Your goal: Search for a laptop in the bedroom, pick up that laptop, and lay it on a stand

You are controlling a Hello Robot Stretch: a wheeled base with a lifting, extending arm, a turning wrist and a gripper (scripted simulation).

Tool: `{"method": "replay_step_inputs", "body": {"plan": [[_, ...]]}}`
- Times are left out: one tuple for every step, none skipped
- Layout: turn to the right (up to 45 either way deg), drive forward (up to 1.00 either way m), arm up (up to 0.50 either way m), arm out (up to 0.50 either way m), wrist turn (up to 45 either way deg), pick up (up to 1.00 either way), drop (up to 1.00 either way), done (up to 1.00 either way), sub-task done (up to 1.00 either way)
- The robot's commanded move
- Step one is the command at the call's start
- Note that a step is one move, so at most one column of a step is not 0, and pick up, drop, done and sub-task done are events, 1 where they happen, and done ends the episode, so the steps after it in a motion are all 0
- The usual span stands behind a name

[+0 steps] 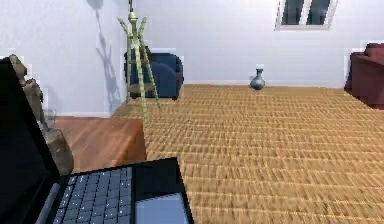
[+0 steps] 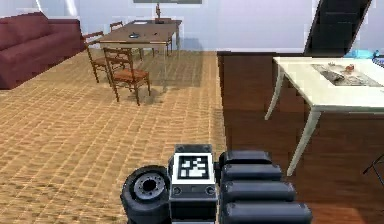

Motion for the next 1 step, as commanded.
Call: {"method": "replay_step_inputs", "body": {"plan": [[0.0, 1.0, 0.0, 0.0, 0.0, 0.0, 0.0, 0.0, 0.0]]}}
